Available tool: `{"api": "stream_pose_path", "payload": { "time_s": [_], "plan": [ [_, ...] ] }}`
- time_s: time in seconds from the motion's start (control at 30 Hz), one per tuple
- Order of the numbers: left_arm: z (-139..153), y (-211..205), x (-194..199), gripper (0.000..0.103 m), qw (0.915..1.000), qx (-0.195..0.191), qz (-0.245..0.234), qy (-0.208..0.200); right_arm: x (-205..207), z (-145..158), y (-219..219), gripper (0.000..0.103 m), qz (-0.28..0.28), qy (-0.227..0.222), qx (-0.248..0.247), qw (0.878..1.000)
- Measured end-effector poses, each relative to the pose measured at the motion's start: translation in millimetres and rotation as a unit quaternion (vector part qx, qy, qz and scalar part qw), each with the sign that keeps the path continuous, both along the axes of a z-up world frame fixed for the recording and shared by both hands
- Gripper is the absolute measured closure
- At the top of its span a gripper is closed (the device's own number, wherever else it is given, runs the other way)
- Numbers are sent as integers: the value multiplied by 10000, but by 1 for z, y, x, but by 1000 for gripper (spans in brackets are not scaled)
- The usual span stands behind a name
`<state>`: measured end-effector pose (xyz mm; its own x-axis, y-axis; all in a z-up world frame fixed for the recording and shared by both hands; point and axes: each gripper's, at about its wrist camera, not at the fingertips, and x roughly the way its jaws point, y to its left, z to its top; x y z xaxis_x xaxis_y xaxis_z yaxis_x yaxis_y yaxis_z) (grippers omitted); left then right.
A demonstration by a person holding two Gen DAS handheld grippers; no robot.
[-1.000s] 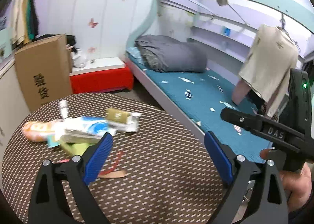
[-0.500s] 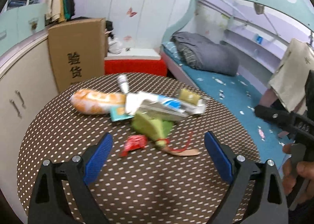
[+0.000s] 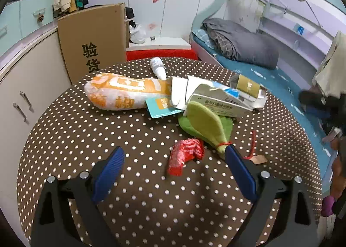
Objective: Collect trash
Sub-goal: 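Grasp the red wrapper with the left gripper while the right grasps the white-green box, then carry the red wrapper and white-green box over the bin with both grippers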
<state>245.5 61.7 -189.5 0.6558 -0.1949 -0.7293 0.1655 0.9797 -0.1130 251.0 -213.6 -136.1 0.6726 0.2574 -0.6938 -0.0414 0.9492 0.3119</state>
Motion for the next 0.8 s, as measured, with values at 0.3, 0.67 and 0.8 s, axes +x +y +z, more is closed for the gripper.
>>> {"api": "stream_pose_path", "payload": {
  "time_s": [0.3, 0.67, 0.8],
  "plan": [
    [-14, -8, 21, 66, 9986, -114, -450, 272, 71, -29, 27, 6, 7, 296, -144, 9995],
    [-14, 2, 6, 78, 9991, -284, -240, 200, 63, -45, 19, 24, 34, 433, -85, 9990],
    [-13, 7, -7, 78, 9991, -336, -172, 173, 28, -37, -6, 24, -124, 352, 109, 9992]
  ]
}}
